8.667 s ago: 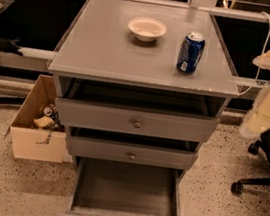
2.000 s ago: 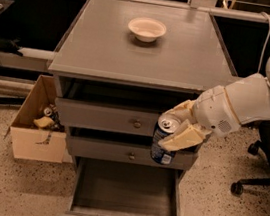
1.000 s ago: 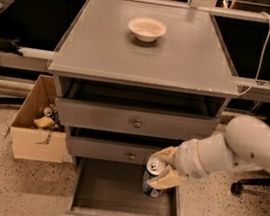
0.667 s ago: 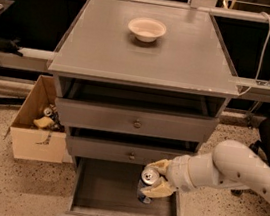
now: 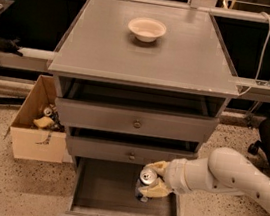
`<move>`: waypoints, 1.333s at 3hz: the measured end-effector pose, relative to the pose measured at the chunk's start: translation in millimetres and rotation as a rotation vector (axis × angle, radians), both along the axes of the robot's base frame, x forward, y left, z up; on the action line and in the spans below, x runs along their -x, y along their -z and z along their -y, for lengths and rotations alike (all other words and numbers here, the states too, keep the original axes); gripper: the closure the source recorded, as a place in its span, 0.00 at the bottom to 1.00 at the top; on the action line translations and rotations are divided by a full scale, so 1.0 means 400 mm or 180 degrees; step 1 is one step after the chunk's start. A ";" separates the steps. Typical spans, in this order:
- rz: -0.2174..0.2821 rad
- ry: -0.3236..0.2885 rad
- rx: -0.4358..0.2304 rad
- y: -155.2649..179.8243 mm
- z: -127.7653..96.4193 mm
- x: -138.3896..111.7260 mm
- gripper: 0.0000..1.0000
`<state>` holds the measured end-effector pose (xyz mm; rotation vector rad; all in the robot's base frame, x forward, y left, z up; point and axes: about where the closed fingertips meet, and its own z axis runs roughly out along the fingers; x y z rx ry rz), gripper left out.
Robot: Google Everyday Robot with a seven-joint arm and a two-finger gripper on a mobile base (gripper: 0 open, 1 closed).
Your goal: Place pepsi can into bottom drawer
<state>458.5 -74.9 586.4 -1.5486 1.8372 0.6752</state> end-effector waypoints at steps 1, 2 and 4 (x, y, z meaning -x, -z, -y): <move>0.0019 0.0195 -0.0171 0.115 -0.011 -0.026 1.00; -0.0025 0.0462 -0.0356 0.265 -0.030 -0.056 1.00; -0.0231 0.0847 -0.0418 0.587 -0.098 -0.135 1.00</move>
Offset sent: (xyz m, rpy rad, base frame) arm 0.0413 0.0170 -0.1895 0.1918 0.0284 -0.2721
